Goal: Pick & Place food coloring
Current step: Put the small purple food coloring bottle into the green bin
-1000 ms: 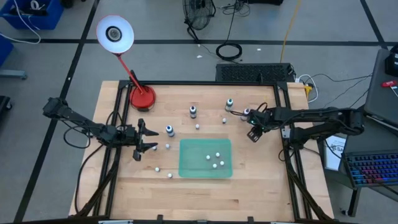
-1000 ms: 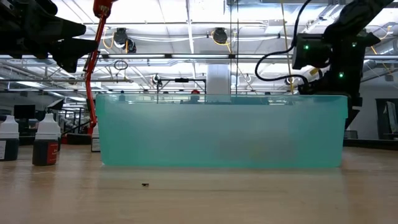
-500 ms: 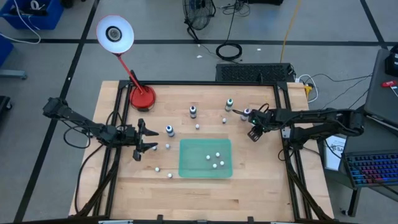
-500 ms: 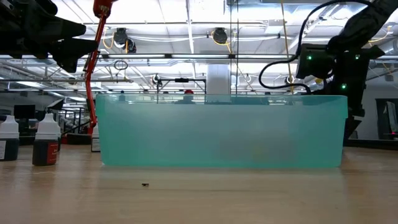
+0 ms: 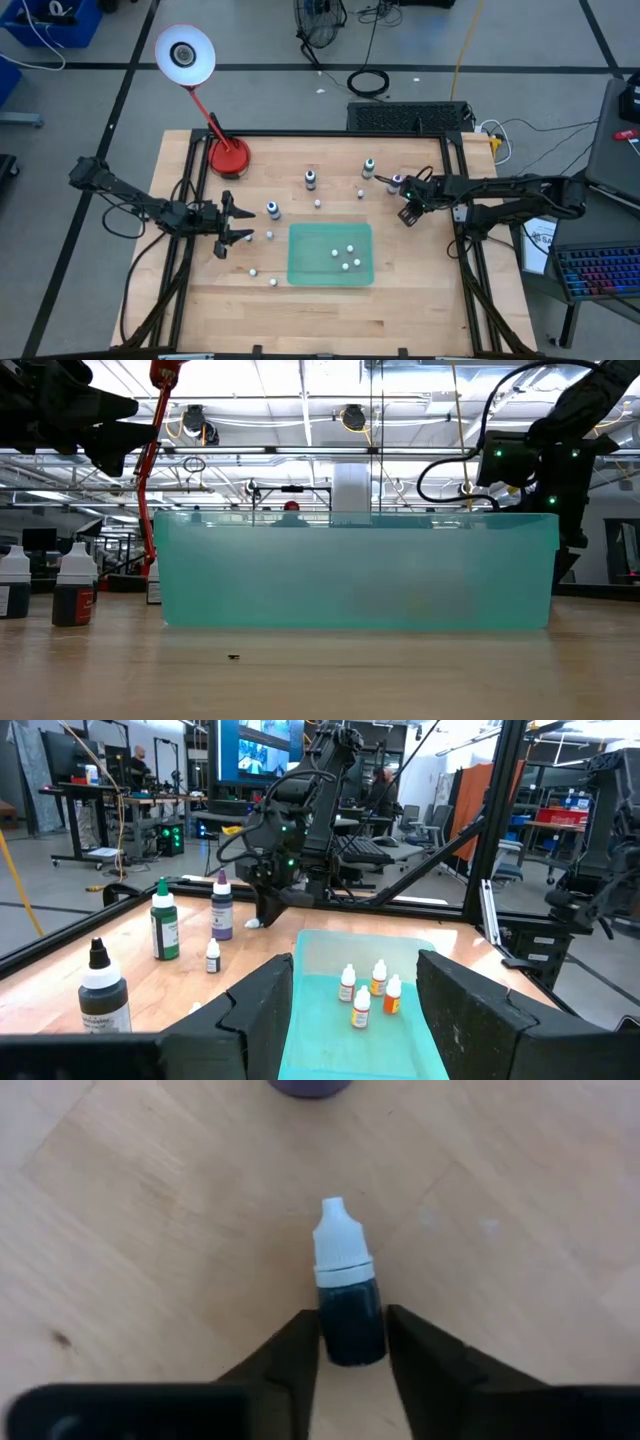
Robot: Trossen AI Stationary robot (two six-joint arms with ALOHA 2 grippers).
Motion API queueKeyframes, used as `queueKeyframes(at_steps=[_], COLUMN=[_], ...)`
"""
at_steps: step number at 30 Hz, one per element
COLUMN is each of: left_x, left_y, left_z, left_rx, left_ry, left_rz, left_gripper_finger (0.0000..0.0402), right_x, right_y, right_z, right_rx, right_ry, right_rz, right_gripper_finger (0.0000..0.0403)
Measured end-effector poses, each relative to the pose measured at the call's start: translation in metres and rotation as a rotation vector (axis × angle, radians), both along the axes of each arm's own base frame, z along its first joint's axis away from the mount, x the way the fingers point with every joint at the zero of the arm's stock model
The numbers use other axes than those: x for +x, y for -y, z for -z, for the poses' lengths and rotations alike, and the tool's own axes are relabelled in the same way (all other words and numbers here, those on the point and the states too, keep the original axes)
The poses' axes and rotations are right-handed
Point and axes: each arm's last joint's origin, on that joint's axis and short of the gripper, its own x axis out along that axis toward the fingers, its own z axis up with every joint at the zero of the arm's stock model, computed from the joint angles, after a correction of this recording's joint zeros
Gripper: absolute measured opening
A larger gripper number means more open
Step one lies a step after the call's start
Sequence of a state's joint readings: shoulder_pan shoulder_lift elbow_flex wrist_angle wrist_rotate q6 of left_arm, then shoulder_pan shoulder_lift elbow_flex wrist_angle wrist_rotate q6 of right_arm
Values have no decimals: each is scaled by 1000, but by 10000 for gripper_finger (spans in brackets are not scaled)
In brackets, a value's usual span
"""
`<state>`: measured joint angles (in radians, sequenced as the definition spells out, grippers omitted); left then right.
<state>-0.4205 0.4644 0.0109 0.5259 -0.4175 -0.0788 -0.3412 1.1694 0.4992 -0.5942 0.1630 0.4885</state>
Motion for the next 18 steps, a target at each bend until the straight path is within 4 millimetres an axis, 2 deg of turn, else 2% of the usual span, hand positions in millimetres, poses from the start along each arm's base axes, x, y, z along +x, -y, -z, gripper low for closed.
queueKeyframes(at_steps=[3,4,11,18], left_x=[0,0,0,0], left_y=[0,0,0,0], left_z=[0,0,0,0], left_rx=[0,0,0,0], left_ry=[0,0,0,0], left_rz=[0,0,0,0], left_gripper_finger=[214,214,214,214], right_x=[4,6,20,15], right_y=[-1,-1,-17,-47], right_z=[0,-1,-10,-32], right_rx=[-44,-63,-124,-118], right_ry=[20,34,170,338], right_rz=[-13,-29,-143,-185], right_gripper_finger=[41,38,38,38])
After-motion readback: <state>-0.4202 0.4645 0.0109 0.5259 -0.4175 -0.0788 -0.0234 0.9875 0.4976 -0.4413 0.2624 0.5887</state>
